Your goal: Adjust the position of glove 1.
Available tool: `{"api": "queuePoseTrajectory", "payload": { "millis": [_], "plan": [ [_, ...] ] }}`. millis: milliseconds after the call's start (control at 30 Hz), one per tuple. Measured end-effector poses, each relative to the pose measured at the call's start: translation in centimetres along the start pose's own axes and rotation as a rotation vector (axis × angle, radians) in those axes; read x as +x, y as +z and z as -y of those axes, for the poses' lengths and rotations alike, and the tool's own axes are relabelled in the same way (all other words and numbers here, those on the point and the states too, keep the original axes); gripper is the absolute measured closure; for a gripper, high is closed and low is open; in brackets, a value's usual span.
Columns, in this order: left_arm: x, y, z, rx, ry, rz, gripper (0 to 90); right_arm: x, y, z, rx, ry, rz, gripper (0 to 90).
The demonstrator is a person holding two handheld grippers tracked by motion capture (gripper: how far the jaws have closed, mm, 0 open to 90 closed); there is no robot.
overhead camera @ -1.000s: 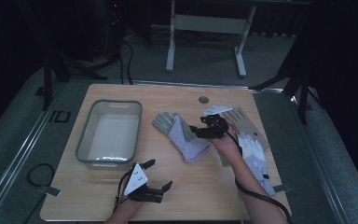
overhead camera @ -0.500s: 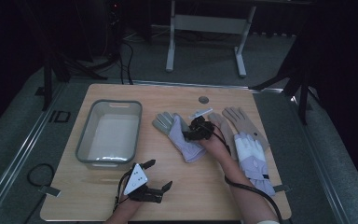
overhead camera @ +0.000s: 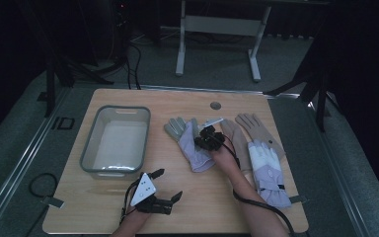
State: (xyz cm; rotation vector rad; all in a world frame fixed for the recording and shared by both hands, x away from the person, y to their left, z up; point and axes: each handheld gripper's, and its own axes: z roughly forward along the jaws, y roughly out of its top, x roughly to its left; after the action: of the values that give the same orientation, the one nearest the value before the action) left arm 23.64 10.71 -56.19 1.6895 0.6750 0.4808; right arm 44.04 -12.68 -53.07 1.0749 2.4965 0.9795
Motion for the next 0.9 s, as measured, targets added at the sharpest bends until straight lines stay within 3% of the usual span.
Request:
{"api": "queuePoseTrajectory", "payload": {
  "millis": [167, 200, 333, 400, 467, 533, 767, 833, 900],
  "plan": [
    [0.0, 0.0, 0.0, 0.001, 0.004, -0.002, 3.1, 0.8, -2.1, 0.3, -0.073, 0.066, 0.032, 86.5],
    [0.0, 0.0, 0.0, 0.001, 0.004, -0.003, 3.1, 1.0, -3.5, 0.5, -0.111, 0.119, 0.021, 86.6],
    [0.0, 0.0, 0.0, 0.000, 0.003, -0.006, 3.1, 1.5, -5.4, 0.9, -0.162, 0.159, 0.039, 86.7],
    [-0.1, 0.0, 0.0, 0.000, 0.005, -0.008, 3.1, 2.0, -7.4, 1.5, -0.206, 0.207, 0.083, 86.7],
    [-0.1, 0.0, 0.0, 0.000, 0.007, -0.008, 3.1, 2.1, -7.7, 1.6, -0.212, 0.212, 0.095, 86.7],
    [-0.1, 0.0, 0.0, 0.001, 0.008, -0.008, 3.1, 2.6, -8.8, 2.6, -0.249, 0.262, 0.136, 86.6],
    [0.0, 0.0, 0.0, 0.001, 0.006, -0.009, 3.1, 2.9, -9.3, 4.6, -0.271, 0.334, 0.163, 86.5],
    [-0.1, 0.0, 0.0, 0.001, 0.007, -0.009, 3.1, 2.8, -8.9, 5.8, -0.275, 0.383, 0.165, 86.5],
    [-0.1, 0.0, 0.0, 0.002, 0.008, -0.007, 3.1, 2.6, -8.2, 6.5, -0.264, 0.395, 0.171, 86.4]
  ]
}}
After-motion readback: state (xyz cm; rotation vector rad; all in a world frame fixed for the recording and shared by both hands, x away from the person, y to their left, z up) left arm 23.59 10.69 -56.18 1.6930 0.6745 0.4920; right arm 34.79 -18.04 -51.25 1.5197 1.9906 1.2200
